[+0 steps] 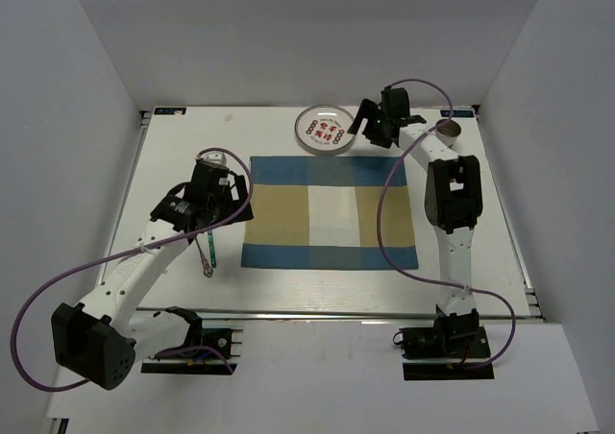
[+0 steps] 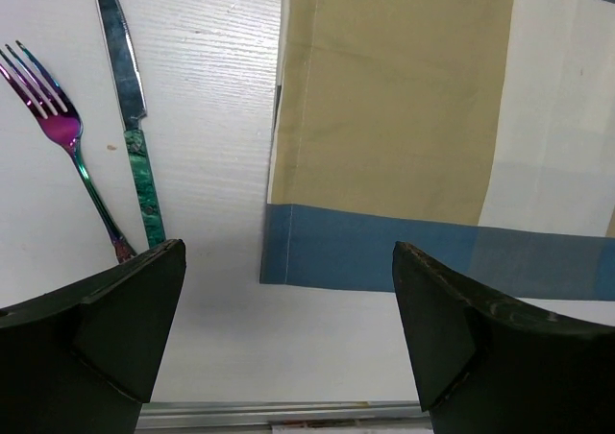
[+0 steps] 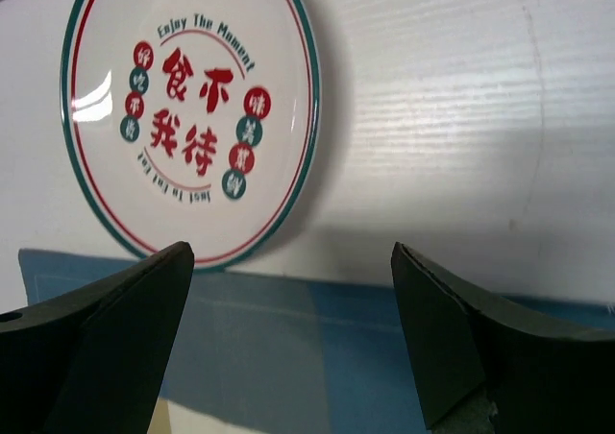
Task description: Set the dinner table for one person
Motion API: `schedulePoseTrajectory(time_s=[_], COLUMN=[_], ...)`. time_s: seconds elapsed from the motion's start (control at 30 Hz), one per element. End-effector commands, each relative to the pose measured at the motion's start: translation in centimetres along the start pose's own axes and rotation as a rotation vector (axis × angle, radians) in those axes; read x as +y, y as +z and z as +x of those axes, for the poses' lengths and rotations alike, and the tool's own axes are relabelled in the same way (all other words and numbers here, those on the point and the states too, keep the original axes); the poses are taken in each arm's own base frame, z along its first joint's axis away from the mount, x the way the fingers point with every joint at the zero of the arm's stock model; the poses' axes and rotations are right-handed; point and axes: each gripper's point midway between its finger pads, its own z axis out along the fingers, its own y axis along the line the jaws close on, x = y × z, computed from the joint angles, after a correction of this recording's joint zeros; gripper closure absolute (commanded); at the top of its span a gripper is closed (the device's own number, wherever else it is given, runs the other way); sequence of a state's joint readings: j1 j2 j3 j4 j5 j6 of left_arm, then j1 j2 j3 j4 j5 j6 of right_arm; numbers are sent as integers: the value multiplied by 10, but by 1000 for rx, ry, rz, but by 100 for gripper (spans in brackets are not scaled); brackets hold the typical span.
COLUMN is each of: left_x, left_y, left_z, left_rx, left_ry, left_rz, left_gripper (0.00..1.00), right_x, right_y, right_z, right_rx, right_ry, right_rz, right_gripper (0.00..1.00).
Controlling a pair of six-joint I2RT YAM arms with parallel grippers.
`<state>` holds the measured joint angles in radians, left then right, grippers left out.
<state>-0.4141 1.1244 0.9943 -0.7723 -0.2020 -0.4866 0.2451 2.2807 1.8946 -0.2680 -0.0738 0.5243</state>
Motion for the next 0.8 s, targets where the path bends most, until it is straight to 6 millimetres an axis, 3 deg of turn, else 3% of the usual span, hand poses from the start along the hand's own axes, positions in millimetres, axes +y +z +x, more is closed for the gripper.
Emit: schedulePoseTrajectory(time_s=[0.0,0.13,0.23,0.33,0.37,0.47,0.63,0.73,0.77], left_x=[-2,-2,-8,-10,-10,-11,-11,-10,-10], left_y=[-3,-1,-1,0,1,1,-1,-1,-1], left_z=[-5,0,1,3,3,5,4,4,4], left_rx=[-53,-46,-41,-28,-26,-21,-30,-31,-30], left_ry=[-4,-1,-1,1,2,4,5,5,5], left_rz=[39,46,78,87,87,93,98,95,93], left_gripper=[2,2,2,2,2,2,2,2,2], right_x=[12,9,5,0,0,1,5,7,7], right_y=[17,43,54,65,66,70,78,80,80], right_z=[-22,-9,-4,5,5,2,3,2,3], right_rx=[-45,-7,-3,8,8,8,17,19,21], right_ry=[22,41,72,109,121,167,214,241,250], right_rz=[-88,-131,-131,-117,-118,-117,-122,-133,-132], right_gripper=[11,12,19,34,43,55,58,76,90])
